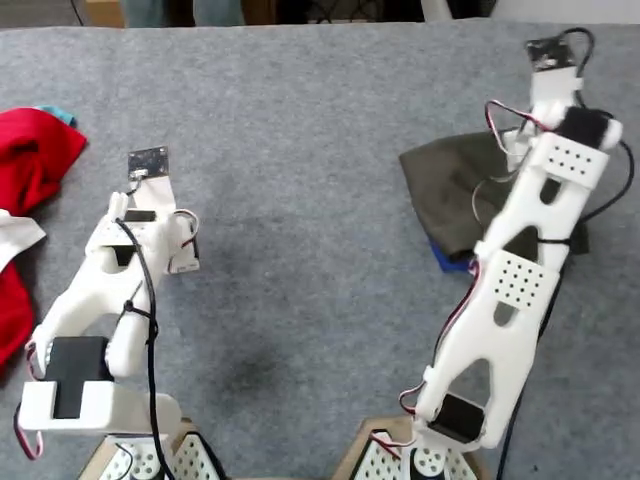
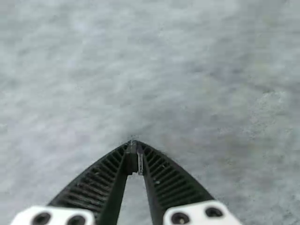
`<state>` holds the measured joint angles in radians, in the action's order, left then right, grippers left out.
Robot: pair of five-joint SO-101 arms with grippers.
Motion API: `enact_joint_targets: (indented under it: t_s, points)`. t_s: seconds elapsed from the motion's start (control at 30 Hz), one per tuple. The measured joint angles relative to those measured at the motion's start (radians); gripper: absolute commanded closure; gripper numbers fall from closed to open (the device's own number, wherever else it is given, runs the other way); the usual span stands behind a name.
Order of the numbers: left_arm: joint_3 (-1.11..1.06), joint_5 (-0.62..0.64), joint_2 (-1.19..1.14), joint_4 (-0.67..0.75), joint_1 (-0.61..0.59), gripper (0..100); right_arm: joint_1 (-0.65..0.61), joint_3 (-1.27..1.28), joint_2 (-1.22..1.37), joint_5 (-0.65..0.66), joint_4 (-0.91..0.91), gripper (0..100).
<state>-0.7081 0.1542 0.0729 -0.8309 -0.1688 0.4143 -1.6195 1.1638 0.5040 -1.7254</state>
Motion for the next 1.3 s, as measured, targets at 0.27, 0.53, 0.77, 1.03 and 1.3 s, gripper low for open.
enact_joint_targets:
  t_s: [0.27, 0.53, 0.77, 1.03, 1.3]
  points:
    - [0.285, -0.017, 0.227, -0.31, -0.425, 74, -0.006, -0.005, -0.262, 0.0, -0.035, 98.3]
    - [0.305, -0.035, 0.133, -0.008, -0.621, 71, -0.006, -0.005, -0.328, 0.0, -0.038, 98.3]
    - [0.505, -0.04, -0.292, 0.121, -0.6, 80, -0.006, -0.005, -0.328, 0.0, -0.038, 98.3]
    - [1.002, -0.041, -0.537, -0.296, -0.601, 98, -0.005, -0.005, -0.328, 0.0, -0.038, 98.3]
    - [1.45, -0.043, -0.535, -0.778, -0.497, 97, -0.005, -0.005, -0.328, 0.0, -0.038, 98.3]
